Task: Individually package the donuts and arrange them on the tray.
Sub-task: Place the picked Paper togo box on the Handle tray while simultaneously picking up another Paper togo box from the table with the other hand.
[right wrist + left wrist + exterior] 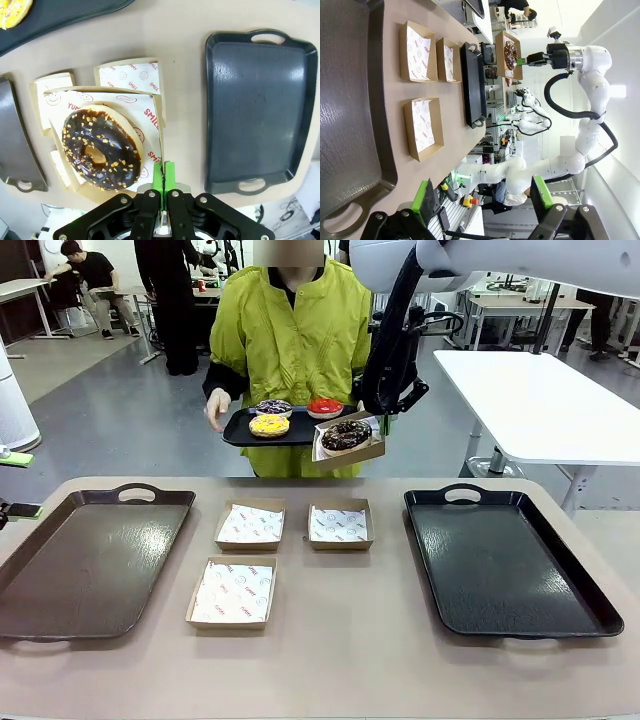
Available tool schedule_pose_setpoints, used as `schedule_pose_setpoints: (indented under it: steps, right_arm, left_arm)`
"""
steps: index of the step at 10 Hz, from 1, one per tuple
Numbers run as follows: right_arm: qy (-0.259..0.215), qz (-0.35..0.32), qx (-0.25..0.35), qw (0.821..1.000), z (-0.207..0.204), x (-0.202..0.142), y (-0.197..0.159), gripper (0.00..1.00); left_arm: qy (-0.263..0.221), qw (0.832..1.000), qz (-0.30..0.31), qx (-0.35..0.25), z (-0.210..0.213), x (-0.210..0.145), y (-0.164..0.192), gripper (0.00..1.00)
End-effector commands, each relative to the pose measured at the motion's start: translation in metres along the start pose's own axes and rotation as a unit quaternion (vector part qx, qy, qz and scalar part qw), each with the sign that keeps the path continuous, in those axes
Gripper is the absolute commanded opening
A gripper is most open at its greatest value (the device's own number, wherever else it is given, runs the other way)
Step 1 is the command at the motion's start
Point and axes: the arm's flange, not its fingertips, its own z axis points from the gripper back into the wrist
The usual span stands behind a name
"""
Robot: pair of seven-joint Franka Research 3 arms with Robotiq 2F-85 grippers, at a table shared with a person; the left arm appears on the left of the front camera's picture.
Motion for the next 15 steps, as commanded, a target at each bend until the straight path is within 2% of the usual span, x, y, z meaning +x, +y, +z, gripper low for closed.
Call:
schedule_pose_setpoints:
  steps: [1, 2, 4, 6, 7, 9, 11, 13, 15]
  right_arm:
    - [0.000, 0.000, 0.000, 1.000, 0.000, 0.000, 0.000, 0.01]
    - [0.001, -0.002, 0.013, 1.000, 0.010, -0.009, -0.017, 0.01]
    - [-0.001, 0.004, 0.012, 1.000, 0.021, -0.052, -0.068, 0.01]
    - [-0.009, -0.016, 0.025, 1.000, 0.024, -0.090, -0.124, 0.01]
    - [-0.006, -0.002, 0.006, 1.000, 0.017, -0.105, -0.148, 0.01]
    - [-0.012, -0.008, 0.013, 1.000, -0.003, -0.116, -0.199, 0.01]
    - [-0.015, 0.013, 0.008, 1.000, -0.029, -0.117, -0.227, 0.01]
    - [-0.008, 0.024, 0.001, 1.000, -0.052, -0.113, -0.245, 0.01]
    - [0.000, 0.023, 0.007, 1.000, -0.067, -0.115, -0.258, 0.01]
  left_arm:
    - [0.000, 1.000, 0.000, 0.000, 0.000, 0.000, 0.000, 1.00]
    - [0.016, 1.000, 0.013, 0.020, -0.008, 0.007, -0.020, 1.00]
    - [0.061, 0.995, 0.021, 0.080, -0.031, 0.017, -0.064, 1.00]
    - [0.130, 0.977, 0.041, 0.163, -0.065, 0.044, -0.104, 1.00]
    - [0.145, 0.966, 0.046, 0.209, -0.086, 0.049, -0.117, 1.00]
    - [0.166, 0.934, 0.037, 0.313, -0.137, 0.054, -0.143, 1.00]
    - [0.176, 0.898, 0.033, 0.401, -0.190, 0.053, -0.149, 1.00]
    - [0.172, 0.860, 0.018, 0.481, -0.244, 0.048, -0.136, 1.00]
    - [0.149, 0.832, 0.004, 0.535, -0.282, 0.040, -0.113, 1.00]
